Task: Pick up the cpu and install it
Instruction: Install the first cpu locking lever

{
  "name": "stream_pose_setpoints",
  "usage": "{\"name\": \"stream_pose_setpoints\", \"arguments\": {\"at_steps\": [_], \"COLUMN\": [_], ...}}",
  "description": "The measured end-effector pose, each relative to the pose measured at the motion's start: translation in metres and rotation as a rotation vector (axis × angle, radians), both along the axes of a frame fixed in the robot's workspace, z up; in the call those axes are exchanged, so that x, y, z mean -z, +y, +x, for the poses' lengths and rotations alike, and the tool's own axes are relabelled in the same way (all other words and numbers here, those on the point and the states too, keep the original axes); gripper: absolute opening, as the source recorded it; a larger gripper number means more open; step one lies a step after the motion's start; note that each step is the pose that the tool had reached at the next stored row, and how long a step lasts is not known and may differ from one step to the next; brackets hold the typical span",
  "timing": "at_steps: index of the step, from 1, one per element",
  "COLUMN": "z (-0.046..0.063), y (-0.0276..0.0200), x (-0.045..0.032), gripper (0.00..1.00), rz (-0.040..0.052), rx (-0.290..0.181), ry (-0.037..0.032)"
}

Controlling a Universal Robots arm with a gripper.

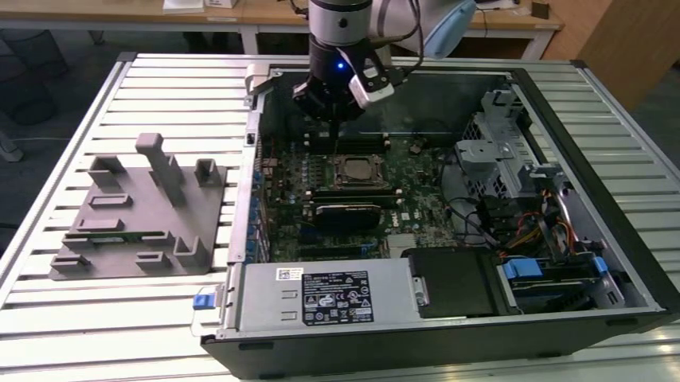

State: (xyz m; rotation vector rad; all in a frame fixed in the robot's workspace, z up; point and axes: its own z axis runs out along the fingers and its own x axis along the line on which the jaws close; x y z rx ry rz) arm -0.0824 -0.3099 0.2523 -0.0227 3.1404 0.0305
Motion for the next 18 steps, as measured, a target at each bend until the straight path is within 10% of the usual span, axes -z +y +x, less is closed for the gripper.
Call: {"name": "stream_pose_setpoints", "arguments": {"at_steps": [6,10,18], "z": [0.0078,0.0091,0.0101], "y": [0.0,-0.0008,-0.0009], "x": [0.001,0.0034,0.0064], "gripper": [0.11,0.11,0.11], "rz": [0.0009,0.0282,0.0266], "rx": [0.0,0.0,0.0], "ry": [0.0002,-0.0001,-0.002]}}
